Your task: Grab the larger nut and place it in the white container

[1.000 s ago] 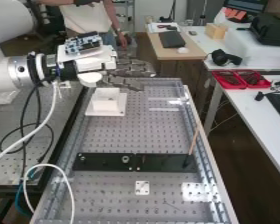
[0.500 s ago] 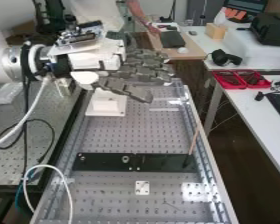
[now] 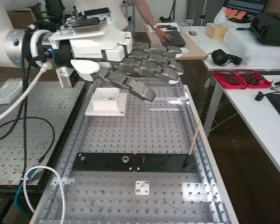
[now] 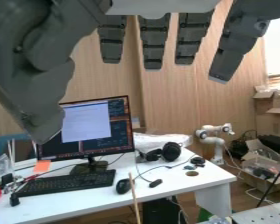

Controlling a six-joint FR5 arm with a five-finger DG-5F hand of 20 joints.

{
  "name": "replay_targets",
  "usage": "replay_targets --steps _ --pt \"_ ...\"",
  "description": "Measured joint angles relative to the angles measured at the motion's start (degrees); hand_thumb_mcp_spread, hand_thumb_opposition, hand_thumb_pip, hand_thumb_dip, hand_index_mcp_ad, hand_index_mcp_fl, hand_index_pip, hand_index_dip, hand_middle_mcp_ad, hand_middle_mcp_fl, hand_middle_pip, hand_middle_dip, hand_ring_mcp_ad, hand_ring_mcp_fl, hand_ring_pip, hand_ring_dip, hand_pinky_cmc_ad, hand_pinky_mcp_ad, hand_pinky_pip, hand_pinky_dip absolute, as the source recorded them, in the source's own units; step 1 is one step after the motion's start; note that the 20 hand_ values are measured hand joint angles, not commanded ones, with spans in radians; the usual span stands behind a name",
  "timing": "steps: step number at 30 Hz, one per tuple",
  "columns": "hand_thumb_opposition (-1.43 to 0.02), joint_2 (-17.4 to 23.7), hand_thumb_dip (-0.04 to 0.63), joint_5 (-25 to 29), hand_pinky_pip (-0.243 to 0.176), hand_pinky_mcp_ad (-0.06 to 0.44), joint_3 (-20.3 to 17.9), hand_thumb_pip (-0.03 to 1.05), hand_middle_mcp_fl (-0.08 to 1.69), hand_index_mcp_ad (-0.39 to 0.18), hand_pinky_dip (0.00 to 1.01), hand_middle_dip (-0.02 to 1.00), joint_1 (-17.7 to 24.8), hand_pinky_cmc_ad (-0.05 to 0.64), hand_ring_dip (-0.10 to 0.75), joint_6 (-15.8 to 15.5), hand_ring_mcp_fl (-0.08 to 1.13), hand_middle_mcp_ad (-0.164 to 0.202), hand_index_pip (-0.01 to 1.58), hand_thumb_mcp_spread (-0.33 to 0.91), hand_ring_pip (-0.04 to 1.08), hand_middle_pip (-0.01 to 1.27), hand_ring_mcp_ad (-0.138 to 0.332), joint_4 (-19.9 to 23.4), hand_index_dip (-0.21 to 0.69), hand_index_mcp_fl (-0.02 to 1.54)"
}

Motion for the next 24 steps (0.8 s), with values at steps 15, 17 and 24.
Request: replay_targets --steps 15,17,24 --pt "-0.79 -0.7 0.157 1.9 -0.089 0.311 2.0 0.73 0.05 -0.161 0.51 0.24 0.6 0.344 0.134 -1.6 0.01 0.075 0.29 0.09 0.09 0.13 0.141 -2.6 -0.192 0.02" --pt "-0.79 -0.6 0.157 1.9 -0.089 0.311 2.0 0.73 0.05 -0.157 0.51 0.24 0.5 0.344 0.134 -1.7 0.01 0.075 0.29 0.09 0.09 0.13 0.141 -2.8 -0.192 0.02" --pt "-0.79 -0.5 0.157 1.3 -0.089 0.314 2.0 0.73 0.05 -0.157 0.5 0.24 0.2 0.342 0.134 -1.8 0.01 0.075 0.29 0.08 0.09 0.13 0.141 -2.6 -0.192 0.02"
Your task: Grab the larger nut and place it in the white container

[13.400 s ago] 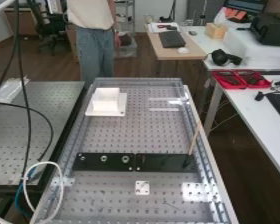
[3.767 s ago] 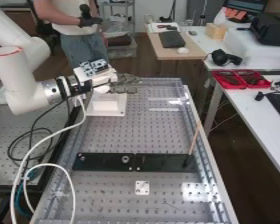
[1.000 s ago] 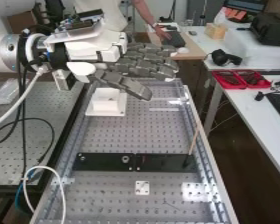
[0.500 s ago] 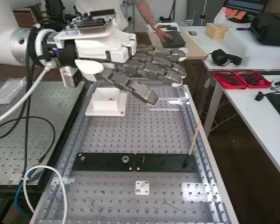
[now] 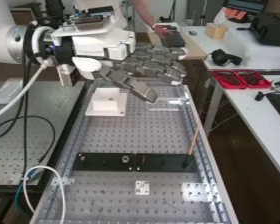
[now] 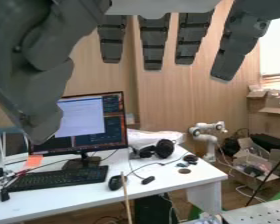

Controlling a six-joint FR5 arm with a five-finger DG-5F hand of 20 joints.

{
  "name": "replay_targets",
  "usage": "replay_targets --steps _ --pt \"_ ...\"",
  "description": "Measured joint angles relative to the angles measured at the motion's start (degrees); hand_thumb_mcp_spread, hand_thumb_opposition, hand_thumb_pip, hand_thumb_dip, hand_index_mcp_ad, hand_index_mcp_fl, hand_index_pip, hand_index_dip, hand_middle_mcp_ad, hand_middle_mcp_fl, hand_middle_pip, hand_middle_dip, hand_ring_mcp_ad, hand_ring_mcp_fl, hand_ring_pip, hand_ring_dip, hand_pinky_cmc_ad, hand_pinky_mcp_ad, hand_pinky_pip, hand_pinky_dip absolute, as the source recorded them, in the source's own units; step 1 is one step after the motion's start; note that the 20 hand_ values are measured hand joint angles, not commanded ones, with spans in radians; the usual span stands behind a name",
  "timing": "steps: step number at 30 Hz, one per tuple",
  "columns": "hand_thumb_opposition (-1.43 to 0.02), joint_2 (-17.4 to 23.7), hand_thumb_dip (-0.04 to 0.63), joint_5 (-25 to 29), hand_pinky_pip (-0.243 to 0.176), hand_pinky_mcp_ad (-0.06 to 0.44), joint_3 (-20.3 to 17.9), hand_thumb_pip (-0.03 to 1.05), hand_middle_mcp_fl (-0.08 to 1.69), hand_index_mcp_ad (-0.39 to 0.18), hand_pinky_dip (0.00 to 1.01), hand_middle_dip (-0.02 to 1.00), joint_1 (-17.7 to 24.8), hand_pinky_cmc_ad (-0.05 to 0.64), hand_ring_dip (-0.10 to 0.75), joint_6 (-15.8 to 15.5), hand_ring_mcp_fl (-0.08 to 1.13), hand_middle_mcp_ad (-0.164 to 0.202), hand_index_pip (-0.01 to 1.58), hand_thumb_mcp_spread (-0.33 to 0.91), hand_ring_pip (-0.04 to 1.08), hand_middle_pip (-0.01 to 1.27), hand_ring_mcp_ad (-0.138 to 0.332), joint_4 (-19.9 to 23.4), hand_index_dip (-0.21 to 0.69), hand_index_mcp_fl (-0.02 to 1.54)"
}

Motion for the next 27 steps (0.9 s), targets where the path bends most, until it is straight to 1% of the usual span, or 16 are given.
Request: replay_targets --steps 11,14,18,24,27 --pt "-0.79 0.0 0.157 -2.4 -0.089 0.314 -0.9 0.73 0.04 -0.152 0.49 0.24 -0.6 0.346 0.134 0.2 0.01 0.077 0.28 0.08 0.09 0.13 0.141 1.3 -0.192 0.02" --pt "-0.79 0.2 0.157 -2.6 -0.089 0.314 -0.9 0.73 0.04 -0.147 0.49 0.24 -0.6 0.347 0.134 0.2 0.01 0.075 0.28 0.09 0.09 0.13 0.141 0.8 -0.192 0.02" --pt "-0.79 0.8 0.157 -2.9 -0.089 0.311 -0.7 0.73 0.04 -0.147 0.49 0.24 -0.1 0.349 0.134 -0.3 0.01 0.075 0.28 0.09 0.09 0.13 0.14 -1.1 -0.192 0.02" --pt "-0.79 2.0 0.157 -4.2 -0.089 0.314 -0.9 0.73 0.04 -0.15 0.49 0.24 0.5 0.346 0.134 -0.5 0.01 0.075 0.24 0.08 0.09 0.13 0.136 -1.8 -0.192 0.02" --pt "-0.79 2.2 0.157 -4.9 -0.089 0.314 -0.8 0.73 0.04 -0.141 0.49 0.24 0.5 0.363 0.134 -0.4 0.01 0.075 0.24 0.08 0.09 0.13 0.138 -2.4 -0.188 0.02"
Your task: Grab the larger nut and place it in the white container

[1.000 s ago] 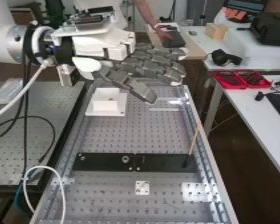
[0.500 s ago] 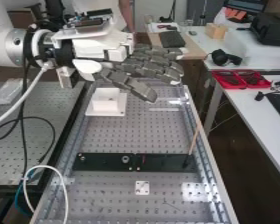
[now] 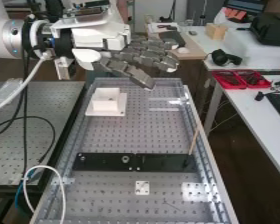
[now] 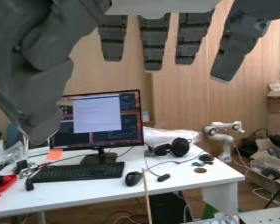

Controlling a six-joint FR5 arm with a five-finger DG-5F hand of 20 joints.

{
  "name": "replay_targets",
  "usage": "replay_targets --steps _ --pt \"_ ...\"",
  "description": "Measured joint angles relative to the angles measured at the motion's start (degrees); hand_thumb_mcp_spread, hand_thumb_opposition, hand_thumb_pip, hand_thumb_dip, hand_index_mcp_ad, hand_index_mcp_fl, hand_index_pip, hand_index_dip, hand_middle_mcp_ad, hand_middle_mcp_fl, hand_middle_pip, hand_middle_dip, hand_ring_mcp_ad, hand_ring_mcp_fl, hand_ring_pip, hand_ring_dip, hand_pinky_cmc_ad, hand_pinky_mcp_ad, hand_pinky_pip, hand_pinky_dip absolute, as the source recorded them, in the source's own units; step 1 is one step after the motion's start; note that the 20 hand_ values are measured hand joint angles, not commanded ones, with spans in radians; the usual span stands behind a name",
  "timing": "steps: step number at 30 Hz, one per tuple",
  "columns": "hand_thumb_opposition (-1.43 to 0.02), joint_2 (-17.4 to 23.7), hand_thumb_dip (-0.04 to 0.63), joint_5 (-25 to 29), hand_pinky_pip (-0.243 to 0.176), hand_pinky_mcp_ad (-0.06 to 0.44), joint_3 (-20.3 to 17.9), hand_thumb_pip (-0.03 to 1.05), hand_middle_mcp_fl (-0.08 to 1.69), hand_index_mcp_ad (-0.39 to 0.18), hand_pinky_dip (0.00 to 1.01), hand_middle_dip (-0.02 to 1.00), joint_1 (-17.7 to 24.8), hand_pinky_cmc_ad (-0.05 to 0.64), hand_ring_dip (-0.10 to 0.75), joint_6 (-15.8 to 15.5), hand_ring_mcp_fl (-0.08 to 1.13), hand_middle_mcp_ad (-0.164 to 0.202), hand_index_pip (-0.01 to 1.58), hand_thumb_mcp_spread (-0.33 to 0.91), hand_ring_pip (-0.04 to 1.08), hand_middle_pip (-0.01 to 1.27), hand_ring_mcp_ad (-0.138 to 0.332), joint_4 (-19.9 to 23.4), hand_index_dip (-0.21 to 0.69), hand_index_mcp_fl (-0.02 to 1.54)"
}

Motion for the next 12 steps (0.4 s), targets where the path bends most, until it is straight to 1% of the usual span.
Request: replay_targets --steps 5,12 --pt "-0.79 -0.1 0.157 -1.4 -0.089 0.312 0.6 0.73 0.04 -0.14 0.48 0.24 -0.2 0.363 0.134 0.2 0.01 0.075 0.21 0.08 0.09 0.13 0.141 -1.4 -0.192 0.02" --pt "-0.79 -0.3 0.157 -2.8 -0.089 0.312 1.2 0.73 0.04 -0.14 0.48 0.24 -0.5 0.363 0.134 0.0 0.01 0.075 0.2 0.08 0.09 0.13 0.143 -1.9 -0.188 0.02"
